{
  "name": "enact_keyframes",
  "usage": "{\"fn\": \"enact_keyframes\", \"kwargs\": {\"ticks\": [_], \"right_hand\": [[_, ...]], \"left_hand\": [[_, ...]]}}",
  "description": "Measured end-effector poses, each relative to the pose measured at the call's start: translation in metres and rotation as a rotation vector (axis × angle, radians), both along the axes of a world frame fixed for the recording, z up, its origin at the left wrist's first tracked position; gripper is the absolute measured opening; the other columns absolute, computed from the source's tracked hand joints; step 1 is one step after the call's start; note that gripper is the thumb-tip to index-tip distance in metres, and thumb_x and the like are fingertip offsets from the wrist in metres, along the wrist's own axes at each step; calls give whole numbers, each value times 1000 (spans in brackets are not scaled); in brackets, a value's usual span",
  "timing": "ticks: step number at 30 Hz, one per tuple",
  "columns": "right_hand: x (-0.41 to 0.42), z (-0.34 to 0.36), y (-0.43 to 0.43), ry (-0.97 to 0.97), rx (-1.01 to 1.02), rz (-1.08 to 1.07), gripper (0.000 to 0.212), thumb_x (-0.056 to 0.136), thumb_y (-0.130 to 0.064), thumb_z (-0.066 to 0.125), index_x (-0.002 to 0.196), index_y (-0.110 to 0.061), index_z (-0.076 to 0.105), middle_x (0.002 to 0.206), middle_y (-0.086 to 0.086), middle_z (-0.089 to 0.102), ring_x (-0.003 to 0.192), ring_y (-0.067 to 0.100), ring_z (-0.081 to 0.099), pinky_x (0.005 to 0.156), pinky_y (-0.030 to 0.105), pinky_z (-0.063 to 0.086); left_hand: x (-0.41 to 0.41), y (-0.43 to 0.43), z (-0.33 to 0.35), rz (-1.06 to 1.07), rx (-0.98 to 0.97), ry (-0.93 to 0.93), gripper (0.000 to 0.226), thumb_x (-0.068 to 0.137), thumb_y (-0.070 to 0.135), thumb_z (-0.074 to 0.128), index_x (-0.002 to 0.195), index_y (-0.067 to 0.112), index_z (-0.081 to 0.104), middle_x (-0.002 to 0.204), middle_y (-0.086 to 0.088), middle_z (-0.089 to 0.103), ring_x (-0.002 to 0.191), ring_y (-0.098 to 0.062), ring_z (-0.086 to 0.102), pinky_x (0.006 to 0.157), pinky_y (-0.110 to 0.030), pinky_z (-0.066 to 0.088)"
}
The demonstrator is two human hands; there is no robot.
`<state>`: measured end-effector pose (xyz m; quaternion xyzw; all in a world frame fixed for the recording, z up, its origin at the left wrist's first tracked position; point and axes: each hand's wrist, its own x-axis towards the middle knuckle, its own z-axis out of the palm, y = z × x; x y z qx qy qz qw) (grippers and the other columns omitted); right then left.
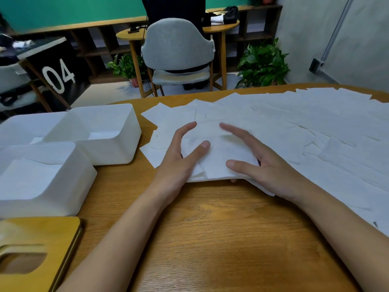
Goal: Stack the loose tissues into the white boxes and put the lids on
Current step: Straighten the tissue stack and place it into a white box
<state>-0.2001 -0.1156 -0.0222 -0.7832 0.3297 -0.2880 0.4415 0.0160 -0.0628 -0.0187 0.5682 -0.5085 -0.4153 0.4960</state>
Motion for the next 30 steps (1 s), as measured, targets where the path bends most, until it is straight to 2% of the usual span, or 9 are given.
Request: {"fn": "enact_keyframes", "kwargs": {"ticks": [2,4,6,9,11,14,18,23,30], "right_hand": [[1,-2,1,6,-24,-57,53,99,-24,68,138,-58,55,145,-38,48,137,-17,37,109,12,31],[-1,-3,-1,-52,-25,-143,44,99,-16,69,131,-46,65,138,-32,58,131,-13,47,105,9,36],[-3,-4,0,-81,-2,-167,40,98,-17,71,128,-43,69,135,-29,62,128,-11,51,97,3,38],[-3,-2,4,-92,39,-155,40,97,-19,72,130,-43,69,136,-26,63,128,-8,54,95,4,41],[2,3,9,-85,43,-148,41,97,-20,72,130,-44,68,135,-28,62,126,-9,53,94,5,41],[15,14,20,-42,13,-141,43,95,-28,74,129,-53,65,131,-41,54,118,-22,46,86,-2,39],[39,33,37,-16,-11,-96,47,92,-35,77,130,-59,60,129,-51,46,114,-32,38,86,-1,36],[84,60,62,-85,3,-79,44,89,-28,82,126,-47,67,132,-35,51,117,-3,51,79,3,47],[170,81,90,-150,43,-50,40,89,-22,82,125,-36,71,113,-25,61,90,2,66,71,14,57]], "left_hand": [[5,-2,-2,-71,71,103,51,101,39,67,141,61,46,133,28,55,125,-9,63,105,-31,53],[9,-2,-3,-110,96,188,61,101,23,68,142,62,45,134,12,62,121,-22,69,102,-42,57],[13,2,-3,-134,58,139,66,103,17,66,144,61,40,125,2,72,110,-26,74,89,-38,61],[17,14,0,-103,-6,58,46,105,18,64,141,44,50,117,-5,76,101,-30,75,81,-37,60],[21,22,6,-64,-68,-26,23,106,20,62,126,30,67,118,2,74,106,-19,71,83,-33,54],[34,36,20,-26,-69,-179,16,103,32,65,112,37,77,119,29,67,106,12,56,84,-11,44],[64,63,44,-49,-79,-267,23,96,34,75,117,44,74,125,32,60,101,10,60,79,-12,52],[112,98,75,-21,-130,-307,28,96,29,75,122,38,73,134,21,62,110,7,62,86,-17,56],[194,140,99,198,-157,-381,22,92,24,80,113,31,78,127,17,68,108,17,56,80,-6,48]]}}
